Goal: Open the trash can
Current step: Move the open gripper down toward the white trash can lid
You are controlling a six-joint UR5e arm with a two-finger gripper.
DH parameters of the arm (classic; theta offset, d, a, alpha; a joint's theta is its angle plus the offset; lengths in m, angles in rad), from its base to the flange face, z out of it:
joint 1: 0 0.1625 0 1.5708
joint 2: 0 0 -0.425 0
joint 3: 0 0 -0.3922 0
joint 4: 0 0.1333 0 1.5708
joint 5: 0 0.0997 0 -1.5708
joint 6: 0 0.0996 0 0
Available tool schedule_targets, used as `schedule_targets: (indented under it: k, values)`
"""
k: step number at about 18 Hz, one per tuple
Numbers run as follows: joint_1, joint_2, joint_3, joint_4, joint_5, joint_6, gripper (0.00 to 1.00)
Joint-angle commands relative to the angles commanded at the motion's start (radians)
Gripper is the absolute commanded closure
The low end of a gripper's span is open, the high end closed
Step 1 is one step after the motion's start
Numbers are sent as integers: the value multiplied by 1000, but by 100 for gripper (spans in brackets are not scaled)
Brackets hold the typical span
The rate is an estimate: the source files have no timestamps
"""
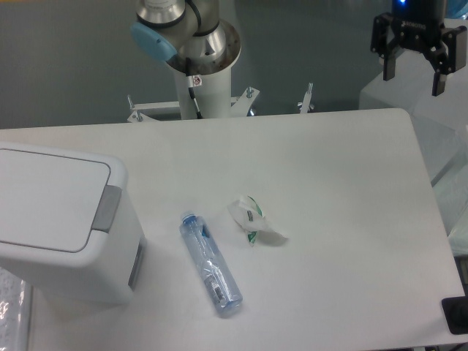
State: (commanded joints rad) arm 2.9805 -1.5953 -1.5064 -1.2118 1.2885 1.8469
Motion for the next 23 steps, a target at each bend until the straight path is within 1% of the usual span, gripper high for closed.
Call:
schedule_targets:
  k: [3, 6, 7, 10, 13, 16, 19, 20, 23]
  values:
    - [-2, -3, 3, 2, 2, -8, 0]
    - [-17, -6, 5, 3, 3, -107, 0]
    - [-29, -9, 11, 3, 2, -159, 0]
    - [-133, -63, 70, 20, 3, -370, 0]
    - [-204, -118, 107, 78, 6, -619, 0]
    - [-274, -147, 118, 149, 6, -860, 0]
    - [-336, -149, 114, 167, 5, -1062, 0]
    - [-363, -147, 106, 167, 5, -1119, 0]
    - [-429, -152, 89, 166, 9, -1155, 0]
